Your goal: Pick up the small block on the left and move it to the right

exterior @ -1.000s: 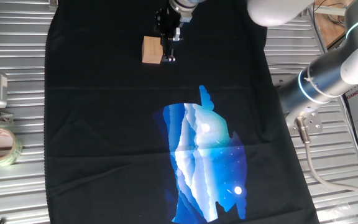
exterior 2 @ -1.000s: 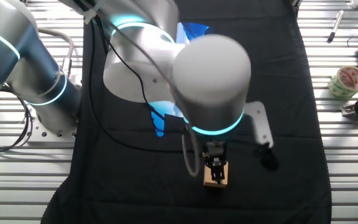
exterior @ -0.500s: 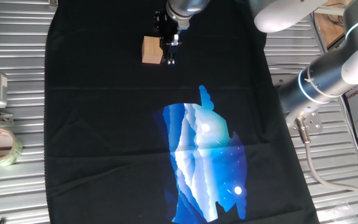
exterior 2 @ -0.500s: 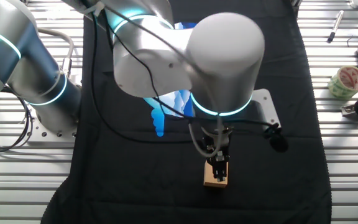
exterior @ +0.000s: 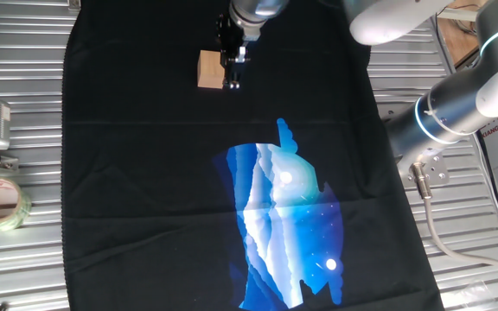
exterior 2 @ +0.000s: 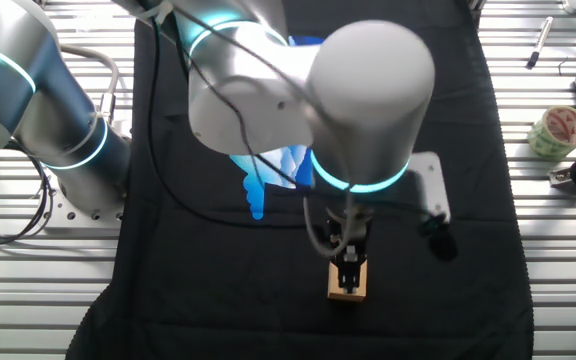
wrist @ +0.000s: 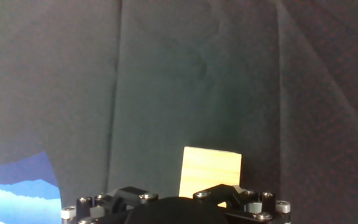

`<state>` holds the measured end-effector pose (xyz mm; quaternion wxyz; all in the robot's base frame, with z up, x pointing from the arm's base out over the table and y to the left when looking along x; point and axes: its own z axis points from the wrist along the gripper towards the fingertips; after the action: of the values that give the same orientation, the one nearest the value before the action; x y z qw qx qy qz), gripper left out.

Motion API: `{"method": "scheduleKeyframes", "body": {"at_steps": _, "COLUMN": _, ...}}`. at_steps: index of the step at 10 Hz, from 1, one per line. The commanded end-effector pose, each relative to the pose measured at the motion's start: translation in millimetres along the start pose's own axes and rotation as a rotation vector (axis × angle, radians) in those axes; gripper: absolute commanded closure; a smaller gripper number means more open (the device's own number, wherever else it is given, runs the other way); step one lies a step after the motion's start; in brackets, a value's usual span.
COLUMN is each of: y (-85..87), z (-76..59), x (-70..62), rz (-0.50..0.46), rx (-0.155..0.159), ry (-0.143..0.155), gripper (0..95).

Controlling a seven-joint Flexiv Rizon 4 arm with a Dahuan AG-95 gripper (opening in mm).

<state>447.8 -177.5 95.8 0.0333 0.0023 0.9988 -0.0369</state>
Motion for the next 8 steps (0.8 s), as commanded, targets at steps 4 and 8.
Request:
{"method": "scheduleKeyframes", "body": {"at_steps": 4, "y": 0.5, "z": -0.2, "x": -0.2, "rz": 0.026, "rx": -0.096, "ry": -0.019, "gripper": 0.0}}
{"method": "scheduleKeyframes", "body": {"at_steps": 8, "y": 0.5, "z": -0.2, "x": -0.2, "rz": 0.026, "rx": -0.102, "ry": -0.025, "gripper": 0.0}}
